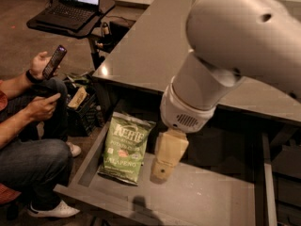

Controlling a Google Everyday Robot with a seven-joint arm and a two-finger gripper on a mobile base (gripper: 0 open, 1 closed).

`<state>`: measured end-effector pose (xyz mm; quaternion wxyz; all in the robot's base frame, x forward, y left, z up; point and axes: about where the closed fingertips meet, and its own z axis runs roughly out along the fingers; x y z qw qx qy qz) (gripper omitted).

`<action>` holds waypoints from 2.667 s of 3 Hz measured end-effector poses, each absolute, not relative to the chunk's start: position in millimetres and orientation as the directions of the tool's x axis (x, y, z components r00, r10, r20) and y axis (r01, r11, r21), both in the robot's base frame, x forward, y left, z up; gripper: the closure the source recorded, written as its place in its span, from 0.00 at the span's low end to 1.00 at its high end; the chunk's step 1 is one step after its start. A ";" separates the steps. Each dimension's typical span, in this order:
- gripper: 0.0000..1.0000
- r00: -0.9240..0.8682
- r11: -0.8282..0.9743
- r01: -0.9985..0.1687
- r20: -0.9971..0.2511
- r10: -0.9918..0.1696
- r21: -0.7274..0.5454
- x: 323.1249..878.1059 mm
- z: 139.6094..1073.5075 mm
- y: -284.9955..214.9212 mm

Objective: Pick green jalapeno chip bag from top drawer and place on counter

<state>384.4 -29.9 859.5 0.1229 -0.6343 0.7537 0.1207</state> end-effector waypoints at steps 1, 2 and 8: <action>0.00 -0.228 0.231 -0.972 -0.333 -0.915 0.031 411.0 841.8 -17.9; 0.00 -0.278 0.281 -0.959 -0.321 -0.906 0.037 432.1 827.3 -7.2; 0.00 -0.306 0.281 -0.952 -0.329 -0.893 0.122 496.1 755.2 56.3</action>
Offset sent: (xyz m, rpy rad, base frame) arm 0.0746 0.0345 -0.0516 -0.0285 0.0315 -0.1848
